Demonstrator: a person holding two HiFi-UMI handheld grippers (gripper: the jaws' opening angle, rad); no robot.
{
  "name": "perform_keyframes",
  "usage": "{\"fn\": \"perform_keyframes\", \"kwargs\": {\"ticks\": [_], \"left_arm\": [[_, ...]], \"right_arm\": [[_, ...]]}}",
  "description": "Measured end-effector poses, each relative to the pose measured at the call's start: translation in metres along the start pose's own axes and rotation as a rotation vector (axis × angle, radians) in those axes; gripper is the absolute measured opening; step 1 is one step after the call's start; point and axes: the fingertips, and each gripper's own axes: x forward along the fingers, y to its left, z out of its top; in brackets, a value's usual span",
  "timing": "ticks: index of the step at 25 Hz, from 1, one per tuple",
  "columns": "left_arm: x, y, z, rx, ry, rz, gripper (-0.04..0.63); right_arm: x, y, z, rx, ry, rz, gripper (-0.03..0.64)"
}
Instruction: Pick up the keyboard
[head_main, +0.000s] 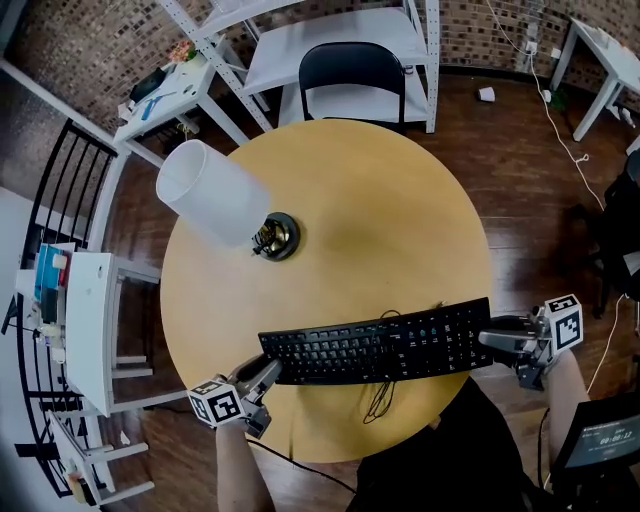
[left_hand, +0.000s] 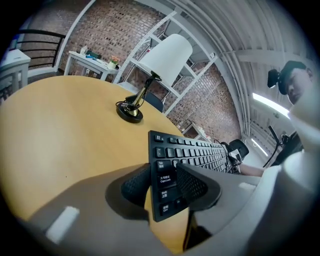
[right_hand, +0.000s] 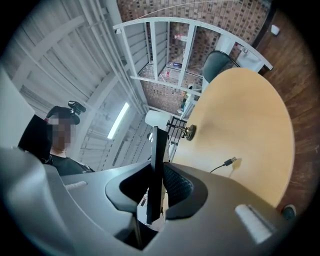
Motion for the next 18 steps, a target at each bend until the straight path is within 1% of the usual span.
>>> {"fn": "perform_keyframes", "kwargs": {"ticks": [3,6,9,15,18], "left_arm": [[-0.011,-0.017,0.024,0.025,-0.007,0.01,0.164],[-0.023,-0.042,0.054,0.067,-0.039,0.019,0.164],[-0.036,-0.064,0.076,0.096,-0.057,0.038,0.166],[-0.071,-0.09,0.099,0.145,-0.131,0.059,0.166],[-0.083,-0.101,0.104,0.171,-0.17,0.081,0.166]], "right_arm": [[0.004,0.022,0.013,-0.03,-0.014,0.001,0.078],[0.005,0.048,0.033,-0.066,-0.02,-0.004,0.075],[0.006,0.072,0.049,-0.116,-0.009,0.001,0.075],[0.014,0.113,0.062,-0.203,-0.009,0.03,0.074],[0.015,0.126,0.067,-0.25,-0.001,0.056,0.072]]}}
